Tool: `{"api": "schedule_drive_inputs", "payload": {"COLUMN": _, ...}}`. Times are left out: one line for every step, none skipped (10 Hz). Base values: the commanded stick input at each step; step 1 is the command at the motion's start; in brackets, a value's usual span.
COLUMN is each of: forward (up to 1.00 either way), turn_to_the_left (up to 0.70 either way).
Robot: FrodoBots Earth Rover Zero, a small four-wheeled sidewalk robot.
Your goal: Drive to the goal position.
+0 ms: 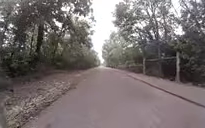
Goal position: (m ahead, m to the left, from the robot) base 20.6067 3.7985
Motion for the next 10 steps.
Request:
{"api": "schedule_drive_inputs", "payload": {"forward": 0.7, "turn_to_the_left": 0.0}}
{"api": "schedule_drive_inputs", "payload": {"forward": 0.7, "turn_to_the_left": 0.0}}
{"api": "schedule_drive_inputs", "payload": {"forward": 0.7, "turn_to_the_left": 0.0}}
{"api": "schedule_drive_inputs", "payload": {"forward": 0.7, "turn_to_the_left": 0.0}}
{"api": "schedule_drive_inputs", "payload": {"forward": 0.7, "turn_to_the_left": 0.0}}
{"api": "schedule_drive_inputs", "payload": {"forward": 0.7, "turn_to_the_left": 0.0}}
{"api": "schedule_drive_inputs", "payload": {"forward": 0.7, "turn_to_the_left": 0.0}}
{"api": "schedule_drive_inputs", "payload": {"forward": 0.7, "turn_to_the_left": 0.0}}
{"api": "schedule_drive_inputs", "payload": {"forward": 0.7, "turn_to_the_left": 0.0}}
{"api": "schedule_drive_inputs", "payload": {"forward": 0.7, "turn_to_the_left": 0.0}}
